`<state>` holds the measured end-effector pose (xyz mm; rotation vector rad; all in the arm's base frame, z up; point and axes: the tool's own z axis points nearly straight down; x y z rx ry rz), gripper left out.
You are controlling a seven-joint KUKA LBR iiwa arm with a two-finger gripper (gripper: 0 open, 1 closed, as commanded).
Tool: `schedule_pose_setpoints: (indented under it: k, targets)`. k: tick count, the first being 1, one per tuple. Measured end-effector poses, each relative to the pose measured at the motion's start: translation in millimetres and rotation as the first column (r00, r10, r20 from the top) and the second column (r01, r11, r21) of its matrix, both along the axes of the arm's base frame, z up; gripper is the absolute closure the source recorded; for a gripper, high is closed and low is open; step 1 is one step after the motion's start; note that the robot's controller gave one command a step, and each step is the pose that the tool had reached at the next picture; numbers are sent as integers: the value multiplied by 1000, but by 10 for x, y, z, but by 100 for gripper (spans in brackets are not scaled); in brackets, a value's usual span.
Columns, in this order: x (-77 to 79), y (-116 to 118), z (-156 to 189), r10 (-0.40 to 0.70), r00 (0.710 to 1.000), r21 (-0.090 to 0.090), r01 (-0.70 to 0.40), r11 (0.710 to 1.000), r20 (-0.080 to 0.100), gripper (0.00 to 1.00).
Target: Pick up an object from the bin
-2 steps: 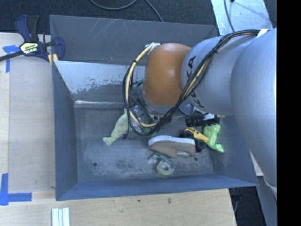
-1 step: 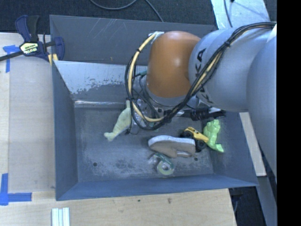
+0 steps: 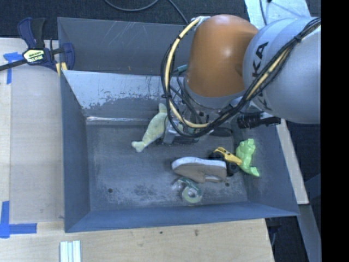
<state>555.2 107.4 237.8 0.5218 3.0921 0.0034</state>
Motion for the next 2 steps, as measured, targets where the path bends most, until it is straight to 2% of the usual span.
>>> schedule_pose_setpoints:
  k: [1,2]
  targets:
    - [86,119,-790,-23,1000,0,23,1000,3,0]
    - [126,207,-1392,-35,999,-1,35,999,1,0]
